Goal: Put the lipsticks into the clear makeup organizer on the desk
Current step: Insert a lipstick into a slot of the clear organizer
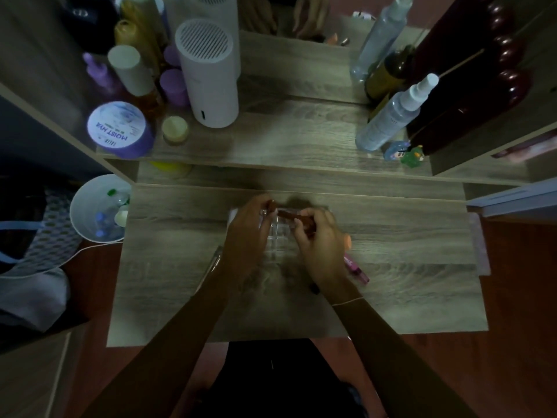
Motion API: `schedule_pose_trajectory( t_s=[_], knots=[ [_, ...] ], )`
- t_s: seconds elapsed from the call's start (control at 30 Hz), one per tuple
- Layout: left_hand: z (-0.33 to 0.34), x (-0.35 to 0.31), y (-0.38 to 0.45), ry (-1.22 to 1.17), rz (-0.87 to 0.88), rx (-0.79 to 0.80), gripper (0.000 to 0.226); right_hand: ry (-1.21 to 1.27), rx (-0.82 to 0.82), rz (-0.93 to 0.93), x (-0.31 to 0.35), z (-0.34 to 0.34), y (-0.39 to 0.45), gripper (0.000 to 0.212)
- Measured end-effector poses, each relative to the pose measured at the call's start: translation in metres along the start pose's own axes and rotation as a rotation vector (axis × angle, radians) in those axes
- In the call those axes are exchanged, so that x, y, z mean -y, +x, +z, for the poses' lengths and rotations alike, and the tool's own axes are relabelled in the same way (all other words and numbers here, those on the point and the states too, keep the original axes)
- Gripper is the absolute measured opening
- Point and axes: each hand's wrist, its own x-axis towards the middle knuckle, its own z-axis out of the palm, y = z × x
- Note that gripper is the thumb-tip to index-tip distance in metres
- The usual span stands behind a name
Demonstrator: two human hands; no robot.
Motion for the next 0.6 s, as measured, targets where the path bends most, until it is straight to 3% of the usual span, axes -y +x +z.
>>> schedule_pose_trajectory(
  t_s=[0.37,0.6],
  knots=[
    [-0.001,0.008,0.004,0.082,-0.019,0.121,0.022,-0.02,0.126,0.025,0.005,0.018,0.021,0.03],
    [0.0,0.009,0.005,0.105,-0.023,0.112,0.026,-0.021,0.114,0.022,0.007,0.023,0.028,0.026]
  ],
)
